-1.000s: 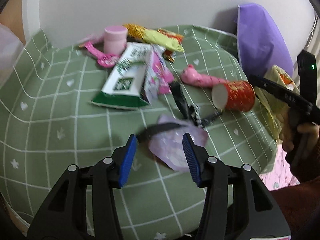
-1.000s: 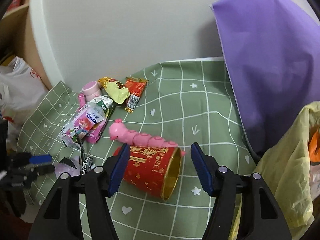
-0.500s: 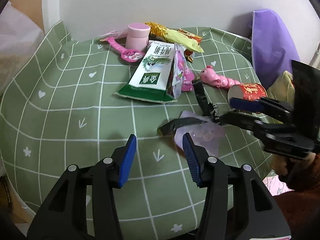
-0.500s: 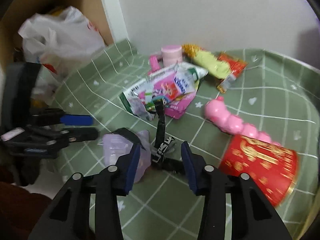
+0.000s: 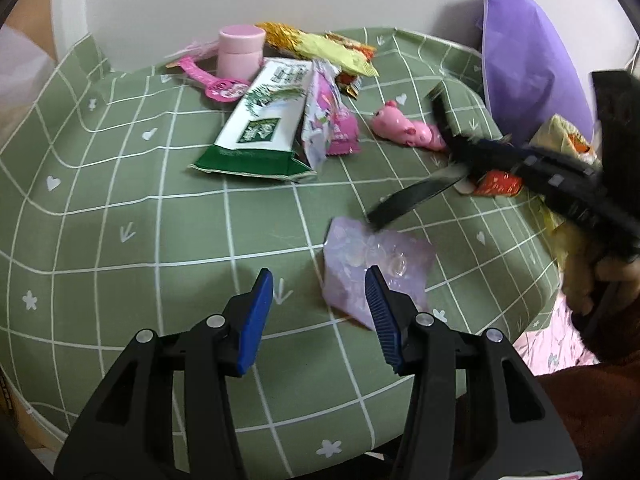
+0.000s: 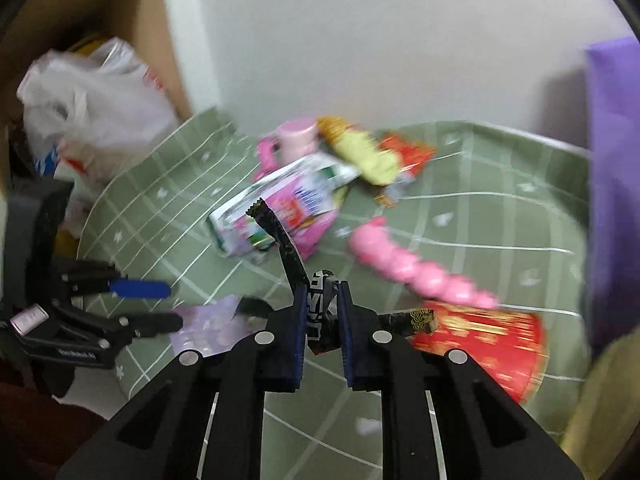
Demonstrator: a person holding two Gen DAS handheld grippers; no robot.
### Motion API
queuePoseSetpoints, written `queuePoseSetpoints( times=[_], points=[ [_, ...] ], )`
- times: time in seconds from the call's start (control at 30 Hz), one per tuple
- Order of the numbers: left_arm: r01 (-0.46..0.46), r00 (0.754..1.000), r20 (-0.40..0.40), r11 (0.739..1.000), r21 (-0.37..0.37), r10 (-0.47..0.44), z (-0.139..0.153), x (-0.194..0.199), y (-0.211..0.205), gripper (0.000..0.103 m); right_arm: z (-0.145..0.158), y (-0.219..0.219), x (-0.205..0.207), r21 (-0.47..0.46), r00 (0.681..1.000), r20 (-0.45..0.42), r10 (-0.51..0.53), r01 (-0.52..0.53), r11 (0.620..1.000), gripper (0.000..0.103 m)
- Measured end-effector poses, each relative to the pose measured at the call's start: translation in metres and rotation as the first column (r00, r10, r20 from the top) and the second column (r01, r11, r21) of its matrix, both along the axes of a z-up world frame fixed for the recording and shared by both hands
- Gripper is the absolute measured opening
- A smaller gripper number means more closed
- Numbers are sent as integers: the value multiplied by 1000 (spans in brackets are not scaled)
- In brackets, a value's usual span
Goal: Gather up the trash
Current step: 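Grasp the clear plastic tray with the left gripper while the right gripper grasps a dark wrapper, then carry the tray and dark wrapper over the trash bag and open both grippers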
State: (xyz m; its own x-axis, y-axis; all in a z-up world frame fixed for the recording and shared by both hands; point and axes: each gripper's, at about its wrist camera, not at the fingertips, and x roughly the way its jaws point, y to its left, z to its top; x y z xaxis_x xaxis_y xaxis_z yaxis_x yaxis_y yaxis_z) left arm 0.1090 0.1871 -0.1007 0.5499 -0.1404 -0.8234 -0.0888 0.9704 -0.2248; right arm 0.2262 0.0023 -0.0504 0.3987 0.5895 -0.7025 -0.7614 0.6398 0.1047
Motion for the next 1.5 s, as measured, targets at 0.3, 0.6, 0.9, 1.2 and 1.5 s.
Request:
queuePoseSetpoints(
  times=[0.3, 0.6, 0.9, 1.2, 1.5],
  points=[
    [10, 998, -59, 999, 50, -7, -8, 12, -17, 16, 31, -71, 13, 24, 973, 88, -213, 211, 977, 16],
    [38, 998, 42, 996, 76, -42, 12, 27, -30, 1, 30, -104, 14, 40, 949, 67, -309, 307, 951, 16],
    [150, 963, 212, 985, 84, -164, 70, 65, -55, 1, 57, -132, -2, 78, 902, 140, -408, 400, 913, 16],
    [328, 826, 450, 939, 106, -339, 172, 129, -108, 1, 116, -180, -15, 138, 787, 271, -554, 538, 832, 16],
    [549, 655, 522, 819, 167, -546, 216, 149, -208, 1, 150, -251, -36, 157, 629, 346, -697, 693, 703, 16]
  ],
)
